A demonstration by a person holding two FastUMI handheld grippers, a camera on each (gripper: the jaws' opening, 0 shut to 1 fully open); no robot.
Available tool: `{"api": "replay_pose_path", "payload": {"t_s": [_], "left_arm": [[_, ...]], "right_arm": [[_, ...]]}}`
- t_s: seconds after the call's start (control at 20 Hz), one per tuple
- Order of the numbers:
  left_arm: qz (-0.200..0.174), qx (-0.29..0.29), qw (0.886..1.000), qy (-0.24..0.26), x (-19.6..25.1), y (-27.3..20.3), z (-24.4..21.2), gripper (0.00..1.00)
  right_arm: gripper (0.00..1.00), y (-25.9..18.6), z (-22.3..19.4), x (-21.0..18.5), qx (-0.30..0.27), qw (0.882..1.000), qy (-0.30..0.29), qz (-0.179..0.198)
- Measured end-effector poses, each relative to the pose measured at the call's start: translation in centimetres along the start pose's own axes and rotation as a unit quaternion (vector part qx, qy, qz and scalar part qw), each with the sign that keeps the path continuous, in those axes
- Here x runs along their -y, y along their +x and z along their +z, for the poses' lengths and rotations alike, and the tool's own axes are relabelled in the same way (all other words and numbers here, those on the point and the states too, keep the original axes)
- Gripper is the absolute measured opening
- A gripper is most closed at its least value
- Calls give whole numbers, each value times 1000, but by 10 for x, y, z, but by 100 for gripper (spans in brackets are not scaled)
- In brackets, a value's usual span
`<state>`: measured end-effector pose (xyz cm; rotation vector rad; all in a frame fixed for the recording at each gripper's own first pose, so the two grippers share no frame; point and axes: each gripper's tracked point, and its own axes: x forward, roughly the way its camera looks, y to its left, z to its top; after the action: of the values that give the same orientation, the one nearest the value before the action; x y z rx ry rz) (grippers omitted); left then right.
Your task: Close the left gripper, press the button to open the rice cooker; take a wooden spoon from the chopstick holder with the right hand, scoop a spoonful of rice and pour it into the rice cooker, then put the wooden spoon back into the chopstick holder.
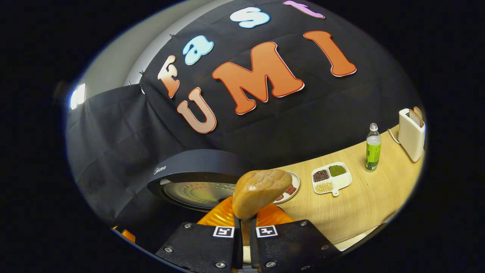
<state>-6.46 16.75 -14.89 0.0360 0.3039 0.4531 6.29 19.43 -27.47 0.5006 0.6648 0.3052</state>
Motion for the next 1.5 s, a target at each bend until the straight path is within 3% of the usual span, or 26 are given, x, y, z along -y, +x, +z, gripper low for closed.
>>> {"api": "replay_pose_path", "payload": {"t_s": [0.05, 0.1, 0.25, 0.3, 0.35, 0.4, 0.45, 0.5, 0.55, 0.7, 0.8, 0.85, 1.1, 1.15, 1.2, 1.25, 1.3, 1.35, 1.4, 1.45, 1.5], "left_arm": [[1, -1, 1000, -1, -1, 0, -2, 94], [1, -2, 1000, -2, -2, 1, -2, 100], [1, -3, 1000, -4, -3, 2, -6, 100], [2, -4, 1000, -4, -4, 3, -7, 94], [1, -5, 1000, -5, -6, 4, -8, 100], [2, -6, 1000, -7, -6, 5, -10, 94], [2, -7, 1000, -8, -7, 5, -12, 94], [3, -8, 1000, -10, -7, 5, -12, 100], [3, -9, 1000, -11, -8, 4, -13, 94], [5, -11, 1000, -12, -12, 6, -19, 94], [7, -15, 1000, -14, -14, 6, -20, 94], [8, -16, 1000, -15, -15, 6, -22, 100], [11, -18, 1000, -18, -19, 5, -26, 100], [11, -19, 1000, -17, -20, 5, -27, 94], [13, -19, 1000, -16, -21, 5, -27, 100], [13, -19, 1000, -15, -21, 6, -27, 94], [13, -19, 1000, -14, -21, 6, -28, 100], [13, -19, 1000, -13, -21, 6, -28, 94], [12, -20, 1000, -10, -20, 5, -28, 100], [12, -18, 1000, -7, -20, 5, -29, 94], [10, -17, 1000, -4, -19, 5, -28, 94]], "right_arm": [[7, 0, 0, -1, 1, 1000, -8, -2], [7, 0, 1, -2, 3, 1000, -16, -4], [7, 0, 0, -8, 8, 999, -43, -4], [7, 0, -1, -11, 7, 999, -51, -2], [7, 0, -2, -13, 7, 998, -60, -2], [7, 1, -4, -15, 7, 998, -70, -2], [7, 1, -5, -18, 6, 997, -80, -1], [7, 2, -7, -20, 5, 996, -90, 2], [7, 2, -8, -24, 5, 995, -100, 4], [7, -2, -12, -35, 8, 990, -139, 13], [7, -2, -11, -44, 15, 984, -175, 21], [7, -3, -11, -49, 19, 980, -195, 25], [7, -1, -21, -67, 23, 957, -283, 53], [7, -1, -23, -70, 21, 955, -291, 59], [7, -2, -26, -73, 19, 952, -299, 66], [7, -4, -27, -75, 19, 949, -308, 72], [7, -6, -28, -78, 20, 944, -319, 79], [7, -12, -28, -79, 23, 939, -333, 87], [7, -14, -27, -81, 26, 934, -345, 90], [7, -17, -25, -81, 30, 932, -349, 91], [7, -19, -24, -78, 27, 937, -336, 94]]}}
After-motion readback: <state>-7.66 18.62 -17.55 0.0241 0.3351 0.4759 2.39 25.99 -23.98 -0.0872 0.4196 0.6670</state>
